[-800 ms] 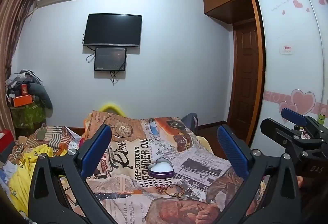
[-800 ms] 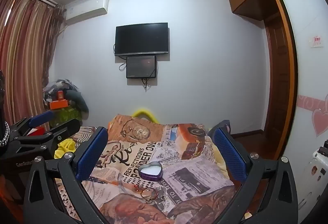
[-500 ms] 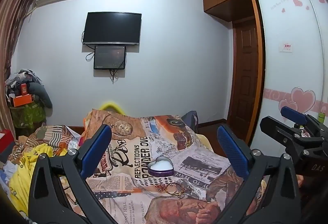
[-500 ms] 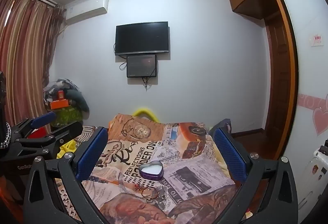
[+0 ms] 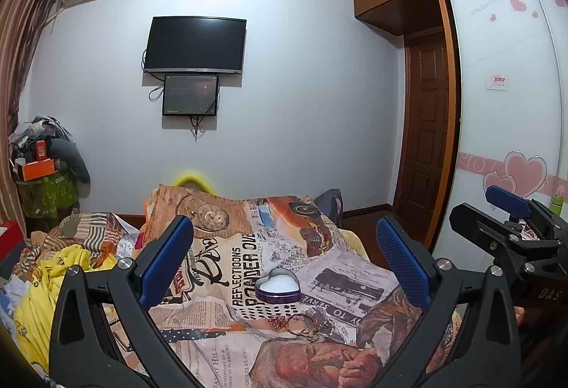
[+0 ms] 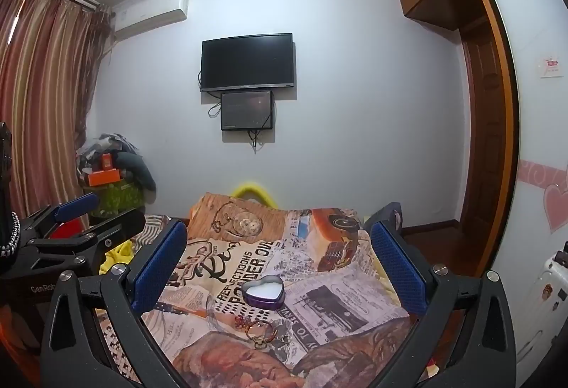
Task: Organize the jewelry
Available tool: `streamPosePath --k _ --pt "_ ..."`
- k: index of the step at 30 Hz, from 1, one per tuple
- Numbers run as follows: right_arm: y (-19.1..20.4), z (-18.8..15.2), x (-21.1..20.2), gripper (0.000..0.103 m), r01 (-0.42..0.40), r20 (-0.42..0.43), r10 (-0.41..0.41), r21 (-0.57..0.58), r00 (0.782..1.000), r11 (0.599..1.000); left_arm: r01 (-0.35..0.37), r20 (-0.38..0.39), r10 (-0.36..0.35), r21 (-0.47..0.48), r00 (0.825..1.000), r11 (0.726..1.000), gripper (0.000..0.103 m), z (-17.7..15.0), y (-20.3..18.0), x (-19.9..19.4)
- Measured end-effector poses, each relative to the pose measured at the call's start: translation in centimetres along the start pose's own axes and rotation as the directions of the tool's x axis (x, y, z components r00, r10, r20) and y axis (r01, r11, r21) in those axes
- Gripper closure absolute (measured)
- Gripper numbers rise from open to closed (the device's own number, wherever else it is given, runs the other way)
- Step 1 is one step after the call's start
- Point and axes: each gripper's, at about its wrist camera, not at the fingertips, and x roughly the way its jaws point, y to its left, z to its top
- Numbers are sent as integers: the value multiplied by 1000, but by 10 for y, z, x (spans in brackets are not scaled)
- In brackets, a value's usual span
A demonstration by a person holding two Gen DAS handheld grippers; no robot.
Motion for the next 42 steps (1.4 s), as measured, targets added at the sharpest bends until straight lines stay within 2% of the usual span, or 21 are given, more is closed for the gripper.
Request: streamPosePath --k 6,42 --pt "-1 -4 10 0 -1 -11 1 2 1000 1000 -2 -5 2 -4 1000 1000 0 0 0 1" --pt "-1 -4 12 0 -2 -20 2 2 1000 1000 -3 -15 3 -11 1000 1000 0 -2 2 3"
